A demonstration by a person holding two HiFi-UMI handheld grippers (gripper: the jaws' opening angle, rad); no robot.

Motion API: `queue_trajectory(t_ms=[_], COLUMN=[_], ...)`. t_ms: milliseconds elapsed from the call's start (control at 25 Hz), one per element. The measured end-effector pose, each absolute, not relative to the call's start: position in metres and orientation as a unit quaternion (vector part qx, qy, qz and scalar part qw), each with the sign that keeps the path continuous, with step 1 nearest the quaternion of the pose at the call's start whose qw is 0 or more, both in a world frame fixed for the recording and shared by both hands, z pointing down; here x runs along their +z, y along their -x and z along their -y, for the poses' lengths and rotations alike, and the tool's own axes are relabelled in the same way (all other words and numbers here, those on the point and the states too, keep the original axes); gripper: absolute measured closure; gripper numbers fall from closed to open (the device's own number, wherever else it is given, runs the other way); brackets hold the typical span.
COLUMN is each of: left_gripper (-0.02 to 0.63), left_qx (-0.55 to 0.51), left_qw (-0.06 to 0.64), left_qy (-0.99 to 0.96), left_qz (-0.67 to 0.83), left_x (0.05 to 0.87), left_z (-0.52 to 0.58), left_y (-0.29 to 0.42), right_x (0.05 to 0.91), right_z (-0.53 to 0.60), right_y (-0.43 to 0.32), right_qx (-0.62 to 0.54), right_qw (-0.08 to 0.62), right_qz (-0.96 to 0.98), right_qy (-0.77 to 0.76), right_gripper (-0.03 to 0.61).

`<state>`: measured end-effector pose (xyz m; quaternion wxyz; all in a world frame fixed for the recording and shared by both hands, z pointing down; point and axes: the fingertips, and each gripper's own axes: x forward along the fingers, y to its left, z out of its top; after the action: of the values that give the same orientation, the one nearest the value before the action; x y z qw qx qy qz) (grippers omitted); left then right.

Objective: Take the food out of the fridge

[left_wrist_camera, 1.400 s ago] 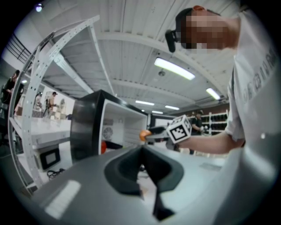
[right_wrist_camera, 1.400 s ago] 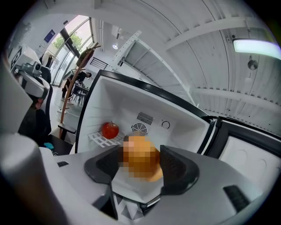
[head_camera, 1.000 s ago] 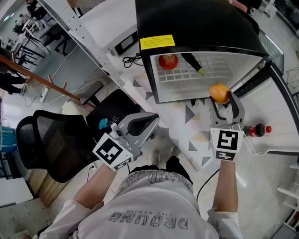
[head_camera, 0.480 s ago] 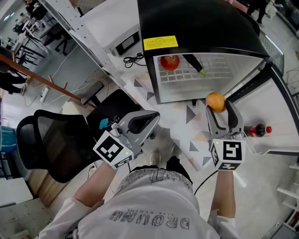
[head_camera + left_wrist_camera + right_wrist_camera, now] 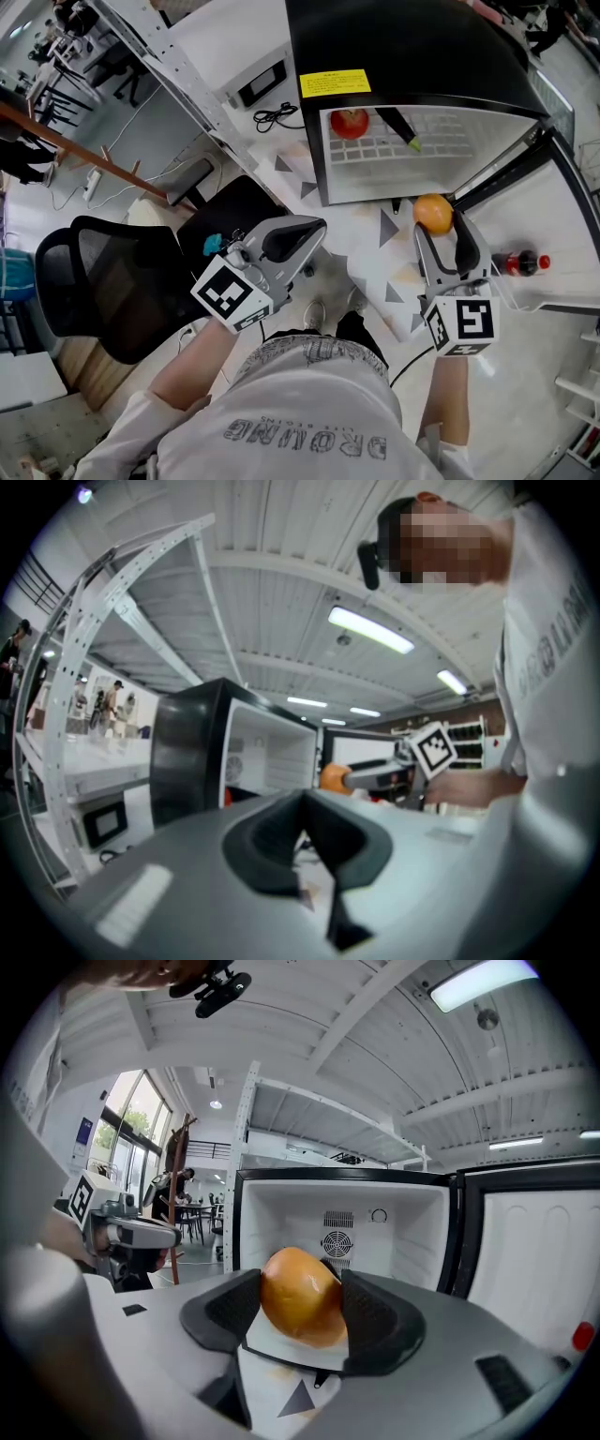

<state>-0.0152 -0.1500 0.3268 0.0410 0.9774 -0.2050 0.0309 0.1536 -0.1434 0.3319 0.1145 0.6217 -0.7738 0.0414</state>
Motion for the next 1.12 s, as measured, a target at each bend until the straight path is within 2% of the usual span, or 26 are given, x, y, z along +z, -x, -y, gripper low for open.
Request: queue_trajectory(t_ms=[1120], left_gripper=[0.607], left_qx=[0.031], left_qw=[0.048], left_qy=[-0.977], left_qz=[0.206], left_x=[0.333], left_z=[0.155], left_y=[0.019], right_x=[0.352], right_z=[0.127], right_y=[-0.133], right_qx=[0.087], right_qw=[0.101], right_qz=[0.786], right_qy=[-0.604], right_gripper=[0.310])
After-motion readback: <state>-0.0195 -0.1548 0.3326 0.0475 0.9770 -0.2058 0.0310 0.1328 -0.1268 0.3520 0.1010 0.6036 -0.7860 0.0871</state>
